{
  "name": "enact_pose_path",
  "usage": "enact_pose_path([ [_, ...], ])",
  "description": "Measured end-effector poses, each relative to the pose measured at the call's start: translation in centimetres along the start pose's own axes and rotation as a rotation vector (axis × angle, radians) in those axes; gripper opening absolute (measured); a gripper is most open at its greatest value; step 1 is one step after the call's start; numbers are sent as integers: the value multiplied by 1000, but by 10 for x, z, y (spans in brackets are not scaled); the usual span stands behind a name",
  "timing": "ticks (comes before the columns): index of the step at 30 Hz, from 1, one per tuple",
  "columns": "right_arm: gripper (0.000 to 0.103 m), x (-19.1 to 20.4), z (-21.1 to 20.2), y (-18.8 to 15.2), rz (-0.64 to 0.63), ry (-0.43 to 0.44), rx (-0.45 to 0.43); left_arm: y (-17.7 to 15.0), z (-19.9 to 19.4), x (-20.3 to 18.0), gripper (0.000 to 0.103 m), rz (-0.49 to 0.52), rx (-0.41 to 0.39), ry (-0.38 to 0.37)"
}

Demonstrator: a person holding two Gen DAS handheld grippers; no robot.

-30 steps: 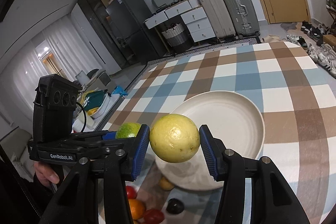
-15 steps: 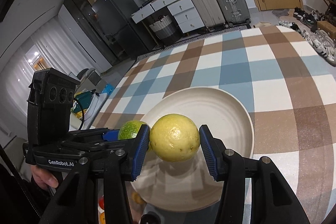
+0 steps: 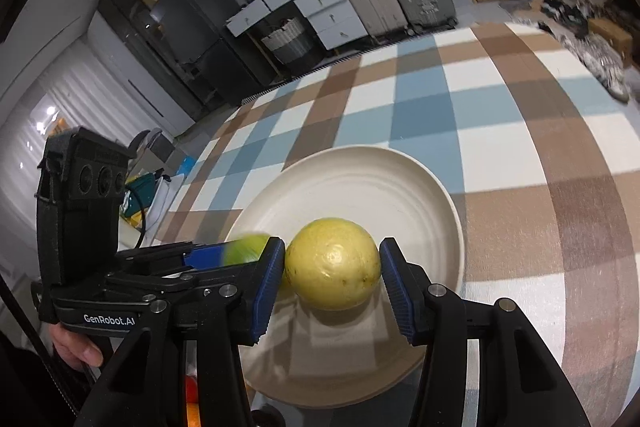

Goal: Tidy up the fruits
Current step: 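Carry both citrus onto the cream plate and open both grippers, then withdraw both grippers from the plate back toward the remaining fruits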

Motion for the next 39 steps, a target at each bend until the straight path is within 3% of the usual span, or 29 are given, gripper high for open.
enact_pose_path([
  [17,53,28,-63,2,-46,7,-128,-31,-56,-6,58,-26,-70,57],
  [32,85,66,-108,-25,-172,-23,-240,-78,-122,-14,81,-12,-210,142],
  [39,96,79,-119,-38,-199,-19,-260,-93,-140,-10,84,-9,-246,198],
])
Point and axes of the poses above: each gripper's, at about its wrist camera, not at the fingertips, and z roughly the way its jaws point, x to its left, y to its top, the point moved 10 cm from there along z, roughly the way its jaws point, and after that the axes turned 1 degree about z, right-handed, at the moved point
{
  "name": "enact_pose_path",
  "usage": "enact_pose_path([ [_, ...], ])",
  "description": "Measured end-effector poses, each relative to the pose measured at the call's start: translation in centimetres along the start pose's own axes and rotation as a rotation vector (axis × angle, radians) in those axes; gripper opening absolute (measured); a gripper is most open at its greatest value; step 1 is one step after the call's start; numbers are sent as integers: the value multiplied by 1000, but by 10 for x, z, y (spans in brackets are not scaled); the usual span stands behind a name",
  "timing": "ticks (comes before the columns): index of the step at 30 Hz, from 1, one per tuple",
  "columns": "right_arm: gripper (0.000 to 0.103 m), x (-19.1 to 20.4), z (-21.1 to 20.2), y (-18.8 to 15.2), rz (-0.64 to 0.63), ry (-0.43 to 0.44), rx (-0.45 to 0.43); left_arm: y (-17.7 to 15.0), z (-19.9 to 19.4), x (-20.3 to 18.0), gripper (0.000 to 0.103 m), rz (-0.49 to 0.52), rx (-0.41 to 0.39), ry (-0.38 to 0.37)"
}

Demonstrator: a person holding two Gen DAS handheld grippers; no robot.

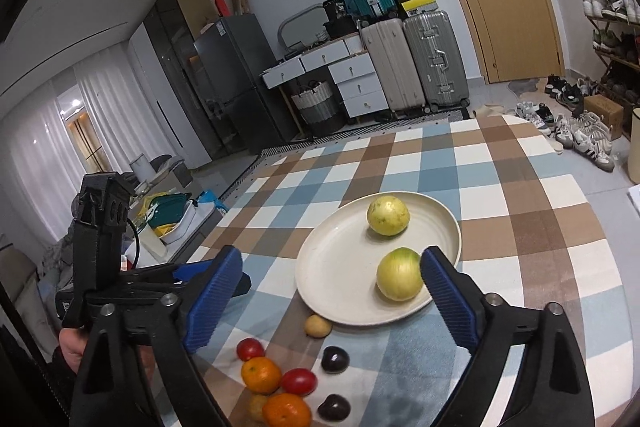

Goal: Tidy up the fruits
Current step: 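Withdraw both grippers from the plate back toward the remaining fruits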

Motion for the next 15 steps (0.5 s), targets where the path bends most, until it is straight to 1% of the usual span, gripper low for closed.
enact_pose_path([
  [3,99,6,-6,-2,-17,0,-15,-5,-9,2,87,5,-21,19],
  [5,100,11,-10,-4,-29,2,-22,-9,-16,4,96,5,-32,47],
  [7,101,15,-13,-7,-42,-4,-26,-13,-22,4,100,4,-46,44],
  [15,102,24,-23,-22,-69,-17,-22,-32,-40,3,102,10,-70,49],
])
Point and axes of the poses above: each gripper's, at about its wrist camera, not at the fingertips, and z roughly the way its jaws point, x to its left, y to its top, the point moved 10 cm from there along z, roughly the way its jaws point, and after that the axes turned 1 degree about z, right-handed, at the moved point
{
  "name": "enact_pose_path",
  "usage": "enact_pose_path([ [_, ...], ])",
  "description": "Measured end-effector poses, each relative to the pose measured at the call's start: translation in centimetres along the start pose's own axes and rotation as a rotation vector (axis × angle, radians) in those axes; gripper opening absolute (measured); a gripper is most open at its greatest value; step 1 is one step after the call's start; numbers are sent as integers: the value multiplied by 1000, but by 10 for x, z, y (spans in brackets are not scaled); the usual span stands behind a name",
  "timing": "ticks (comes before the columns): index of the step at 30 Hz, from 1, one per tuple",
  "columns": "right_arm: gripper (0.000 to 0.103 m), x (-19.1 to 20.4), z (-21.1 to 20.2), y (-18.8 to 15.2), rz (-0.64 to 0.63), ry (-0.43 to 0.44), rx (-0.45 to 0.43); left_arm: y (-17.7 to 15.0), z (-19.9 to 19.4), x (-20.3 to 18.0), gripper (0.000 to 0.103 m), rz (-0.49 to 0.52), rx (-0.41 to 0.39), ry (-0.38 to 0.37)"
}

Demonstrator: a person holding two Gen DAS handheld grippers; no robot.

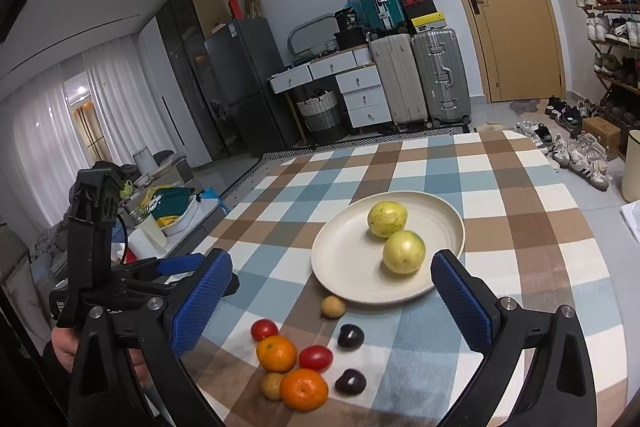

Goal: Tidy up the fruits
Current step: 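Withdraw both grippers from the plate back toward the remaining fruits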

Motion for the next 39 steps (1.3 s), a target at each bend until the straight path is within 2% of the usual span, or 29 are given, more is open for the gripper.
enact_pose_path([
  [5,102,8,-5,-17,-16,5,9,-16,-8,5,102,-26,8,3],
  [13,102,15,-2,-62,-2,21,84,-38,-14,7,102,-32,7,0],
  [17,102,12,3,-83,76,49,138,-47,-14,9,102,-42,21,-1],
  [22,102,4,13,-105,254,102,207,-54,-15,13,102,-48,28,2],
  [25,102,2,18,-113,309,110,232,-57,-16,16,102,-55,29,2],
  [31,102,2,25,-118,336,104,245,-62,-14,21,102,-68,39,-3],
  [39,90,7,32,-123,327,94,278,-70,-10,29,102,-96,54,-15],
])
Point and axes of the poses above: each gripper's, at about its wrist camera, not at the fingertips, and z roughly the way its jaws point, x to its left, y to its top, the point moved 10 cm from there along z, roughly the way its jaws point, and after that the axes turned 1 degree about z, right-handed, at the moved point
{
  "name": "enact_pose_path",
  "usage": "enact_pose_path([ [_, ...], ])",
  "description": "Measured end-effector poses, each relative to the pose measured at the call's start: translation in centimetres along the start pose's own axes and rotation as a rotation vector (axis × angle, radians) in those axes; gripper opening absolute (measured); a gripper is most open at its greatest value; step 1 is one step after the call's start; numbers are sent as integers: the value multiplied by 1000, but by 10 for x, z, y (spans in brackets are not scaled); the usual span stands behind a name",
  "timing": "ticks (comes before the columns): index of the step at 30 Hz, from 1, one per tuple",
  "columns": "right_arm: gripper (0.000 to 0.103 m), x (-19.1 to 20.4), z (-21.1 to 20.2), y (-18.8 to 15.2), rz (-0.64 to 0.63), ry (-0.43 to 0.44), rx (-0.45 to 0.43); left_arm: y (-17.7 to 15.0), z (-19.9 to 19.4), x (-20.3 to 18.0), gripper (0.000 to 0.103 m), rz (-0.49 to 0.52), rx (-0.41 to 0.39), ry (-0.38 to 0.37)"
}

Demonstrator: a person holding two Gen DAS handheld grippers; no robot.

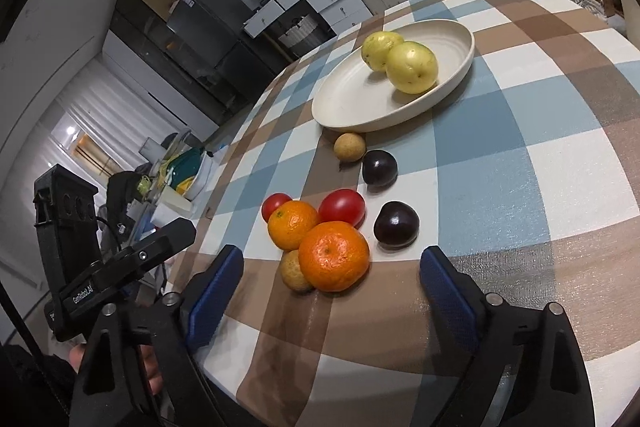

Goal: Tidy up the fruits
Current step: 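Withdraw both grippers from the plate back toward the remaining fruits, then grasp an orange with the right gripper while the left gripper grasps a red tomato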

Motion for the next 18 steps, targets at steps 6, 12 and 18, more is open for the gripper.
enact_pose_path([
  [6,78,1,8,-1,33,-4,14,-3,2,5,102,-17,5,-16],
  [12,66,2,16,-1,35,-20,22,-4,1,12,102,-30,2,-17],
  [18,47,4,19,-3,17,-24,29,-5,3,14,102,-52,12,-35],
])
Point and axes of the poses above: each gripper's, at about its wrist camera, not at the fingertips, and z roughly the way its jaws point, x to its left, y to its top, the point moved 10 cm from there along z, roughly the way its jaws point, and after that the axes turned 1 degree about z, right-handed, at the moved point
